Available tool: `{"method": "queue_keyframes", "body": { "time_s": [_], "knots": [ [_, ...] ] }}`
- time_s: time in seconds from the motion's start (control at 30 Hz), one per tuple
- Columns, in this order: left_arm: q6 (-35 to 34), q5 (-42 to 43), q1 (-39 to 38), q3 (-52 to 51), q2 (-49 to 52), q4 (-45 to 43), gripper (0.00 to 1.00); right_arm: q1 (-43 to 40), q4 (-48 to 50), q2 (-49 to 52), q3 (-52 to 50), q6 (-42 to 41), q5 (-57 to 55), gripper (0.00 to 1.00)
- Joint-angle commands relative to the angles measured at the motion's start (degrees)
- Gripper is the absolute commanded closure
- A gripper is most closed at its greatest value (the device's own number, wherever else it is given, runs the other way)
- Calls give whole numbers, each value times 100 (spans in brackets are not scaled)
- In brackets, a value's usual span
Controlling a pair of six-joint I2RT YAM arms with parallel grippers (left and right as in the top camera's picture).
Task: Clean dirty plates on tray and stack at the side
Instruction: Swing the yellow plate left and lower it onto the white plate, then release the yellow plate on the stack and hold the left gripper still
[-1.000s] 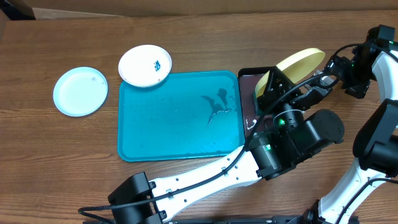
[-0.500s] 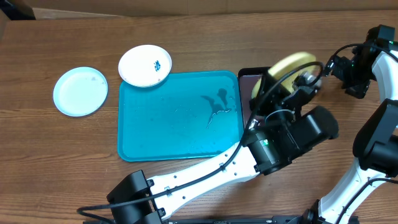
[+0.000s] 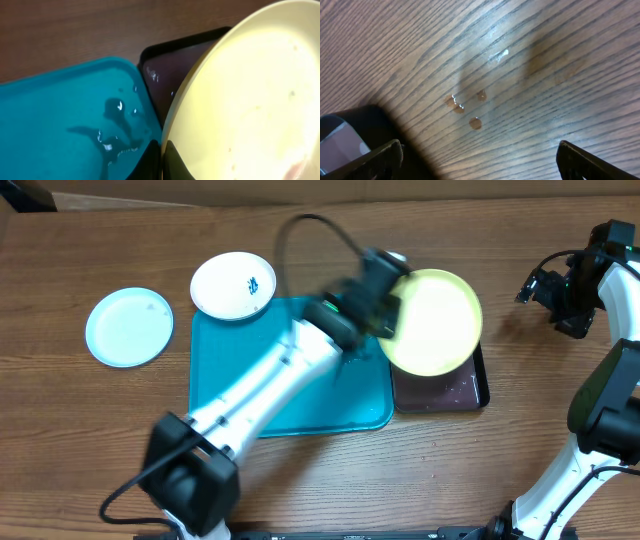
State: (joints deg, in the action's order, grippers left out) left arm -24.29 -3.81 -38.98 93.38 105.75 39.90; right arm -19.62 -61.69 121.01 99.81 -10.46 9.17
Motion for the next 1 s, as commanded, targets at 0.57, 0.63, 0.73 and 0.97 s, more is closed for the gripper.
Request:
{"method": "queue_keyframes", "body": {
  "time_s": [0.57, 0.63, 0.73, 0.97],
  "knots": [
    [-299, 1775, 6671, 87, -11, 1650, 96, 0, 15, -127, 151, -4, 35, 0],
    [-299, 1204, 6946, 72, -11, 1733, 96, 0, 15, -127, 151, -4, 35, 0],
    [-323, 610, 7202, -2, -11, 1696, 96, 0, 17, -127, 151, -2, 35, 0],
    [-365, 442, 7289, -463, -11, 1043, 96, 0, 17, -127, 151, -4, 35, 0]
  ]
}}
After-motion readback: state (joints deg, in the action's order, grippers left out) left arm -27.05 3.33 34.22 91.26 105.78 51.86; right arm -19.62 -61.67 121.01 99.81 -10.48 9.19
